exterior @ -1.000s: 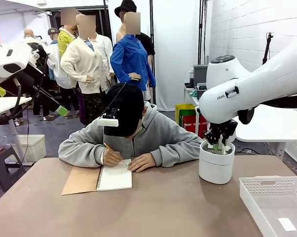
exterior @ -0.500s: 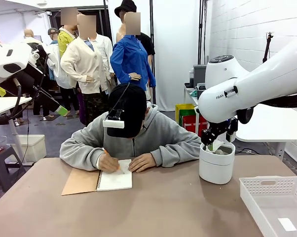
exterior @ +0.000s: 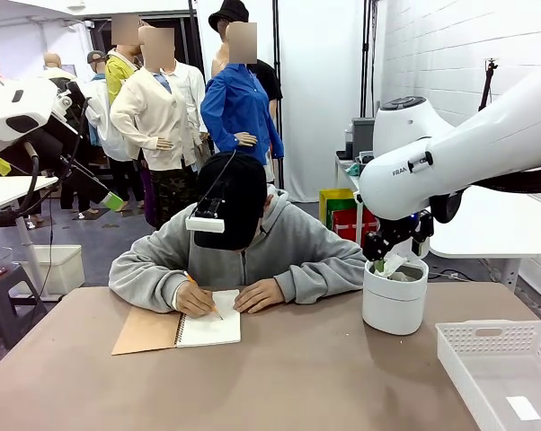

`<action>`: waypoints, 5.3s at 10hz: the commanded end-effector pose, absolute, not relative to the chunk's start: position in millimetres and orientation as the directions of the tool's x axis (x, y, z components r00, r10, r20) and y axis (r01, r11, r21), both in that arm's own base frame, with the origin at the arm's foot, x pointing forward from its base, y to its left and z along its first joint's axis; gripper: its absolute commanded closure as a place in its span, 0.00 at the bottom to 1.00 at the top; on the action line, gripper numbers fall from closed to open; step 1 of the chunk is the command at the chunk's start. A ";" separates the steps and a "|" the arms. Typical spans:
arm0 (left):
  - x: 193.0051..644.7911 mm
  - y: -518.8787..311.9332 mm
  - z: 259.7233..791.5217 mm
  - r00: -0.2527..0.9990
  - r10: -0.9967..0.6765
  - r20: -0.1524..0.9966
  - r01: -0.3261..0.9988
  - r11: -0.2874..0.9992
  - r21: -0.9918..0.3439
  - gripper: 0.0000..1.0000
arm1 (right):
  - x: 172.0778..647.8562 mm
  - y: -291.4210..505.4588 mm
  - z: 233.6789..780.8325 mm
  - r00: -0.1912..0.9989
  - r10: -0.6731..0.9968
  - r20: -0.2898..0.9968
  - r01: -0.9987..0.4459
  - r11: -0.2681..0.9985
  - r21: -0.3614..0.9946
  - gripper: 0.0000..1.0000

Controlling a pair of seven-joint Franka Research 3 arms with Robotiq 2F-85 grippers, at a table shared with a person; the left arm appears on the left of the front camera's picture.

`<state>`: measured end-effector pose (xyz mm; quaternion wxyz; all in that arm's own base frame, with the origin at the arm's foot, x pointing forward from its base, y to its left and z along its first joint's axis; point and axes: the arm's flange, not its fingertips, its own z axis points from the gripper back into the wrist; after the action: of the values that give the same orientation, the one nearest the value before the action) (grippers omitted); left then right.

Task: Sort the paper based on its condition.
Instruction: If a person hands you a paper, place it in the Organizing basket , and if it's crumpled, put it in the Trash can.

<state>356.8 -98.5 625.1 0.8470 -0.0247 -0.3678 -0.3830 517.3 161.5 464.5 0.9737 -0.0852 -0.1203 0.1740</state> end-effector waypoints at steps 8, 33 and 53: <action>357.2 -97.3 625.0 0.438 -0.629 0.642 0.665 0.707 0.239 0.00 | 496.9 168.0 487.7 0.909 0.338 0.243 -0.302 0.937 -0.173 0.00; 357.2 -97.3 625.0 0.438 -0.629 0.642 0.665 0.707 0.239 0.00 | 415.7 295.3 658.9 0.590 0.579 0.563 -0.732 0.677 0.071 0.00; 357.2 -97.3 625.0 0.438 -0.629 0.642 0.665 0.707 0.239 0.00 | 415.7 295.3 658.9 0.590 0.579 0.563 -0.732 0.677 0.071 0.00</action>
<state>356.8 -98.5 625.0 0.8470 -0.0246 -0.3677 -0.3830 415.7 295.8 657.8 0.8779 0.1474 -0.2548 0.3777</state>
